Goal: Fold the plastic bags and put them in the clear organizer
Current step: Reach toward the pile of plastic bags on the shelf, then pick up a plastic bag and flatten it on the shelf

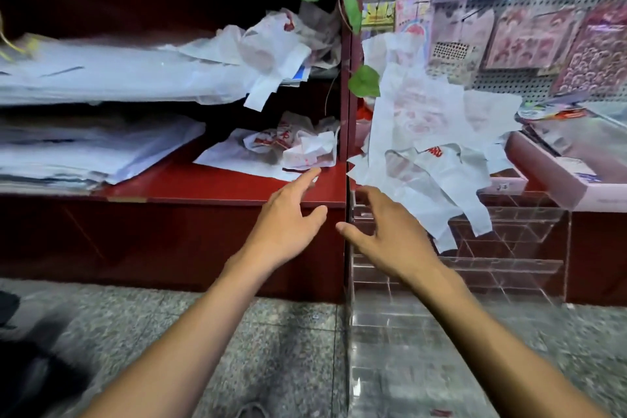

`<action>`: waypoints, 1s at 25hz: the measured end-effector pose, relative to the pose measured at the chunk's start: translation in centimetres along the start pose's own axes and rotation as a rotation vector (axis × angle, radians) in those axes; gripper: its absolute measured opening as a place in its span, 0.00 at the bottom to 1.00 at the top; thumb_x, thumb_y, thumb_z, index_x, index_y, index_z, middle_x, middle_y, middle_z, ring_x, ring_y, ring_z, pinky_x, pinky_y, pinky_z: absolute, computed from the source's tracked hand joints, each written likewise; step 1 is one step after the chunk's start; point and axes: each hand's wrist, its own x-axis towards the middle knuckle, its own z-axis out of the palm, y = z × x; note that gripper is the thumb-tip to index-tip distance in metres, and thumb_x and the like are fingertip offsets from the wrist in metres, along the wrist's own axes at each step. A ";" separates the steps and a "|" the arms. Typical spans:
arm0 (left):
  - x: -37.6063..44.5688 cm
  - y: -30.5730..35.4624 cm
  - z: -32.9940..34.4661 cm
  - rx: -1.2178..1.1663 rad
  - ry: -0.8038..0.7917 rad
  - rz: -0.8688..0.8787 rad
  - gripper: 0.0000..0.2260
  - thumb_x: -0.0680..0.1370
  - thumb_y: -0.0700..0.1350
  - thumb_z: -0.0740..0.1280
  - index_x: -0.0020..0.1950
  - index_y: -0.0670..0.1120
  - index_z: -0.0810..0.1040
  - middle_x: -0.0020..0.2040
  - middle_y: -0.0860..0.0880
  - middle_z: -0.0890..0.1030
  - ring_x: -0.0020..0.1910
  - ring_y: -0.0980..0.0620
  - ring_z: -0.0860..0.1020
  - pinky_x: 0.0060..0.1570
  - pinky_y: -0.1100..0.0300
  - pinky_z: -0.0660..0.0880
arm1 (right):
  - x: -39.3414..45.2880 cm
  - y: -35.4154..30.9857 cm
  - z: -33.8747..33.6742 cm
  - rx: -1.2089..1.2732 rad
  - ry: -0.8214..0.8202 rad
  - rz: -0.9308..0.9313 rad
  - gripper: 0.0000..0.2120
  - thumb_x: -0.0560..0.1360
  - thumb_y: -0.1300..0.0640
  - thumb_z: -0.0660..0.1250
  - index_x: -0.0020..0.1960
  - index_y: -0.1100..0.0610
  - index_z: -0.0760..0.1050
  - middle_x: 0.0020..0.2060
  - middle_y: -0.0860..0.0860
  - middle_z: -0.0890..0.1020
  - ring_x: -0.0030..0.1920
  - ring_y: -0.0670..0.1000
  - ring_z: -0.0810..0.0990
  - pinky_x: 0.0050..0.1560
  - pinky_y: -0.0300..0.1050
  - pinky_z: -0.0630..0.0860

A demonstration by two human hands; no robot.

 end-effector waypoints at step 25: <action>13.9 -12.8 3.8 0.709 -0.275 -0.108 0.22 0.81 0.61 0.55 0.69 0.51 0.72 0.66 0.46 0.70 0.65 0.45 0.68 0.61 0.49 0.70 | 15.4 2.9 6.6 -0.229 -0.132 -0.021 0.25 0.76 0.47 0.66 0.70 0.52 0.68 0.65 0.52 0.75 0.62 0.56 0.74 0.59 0.51 0.73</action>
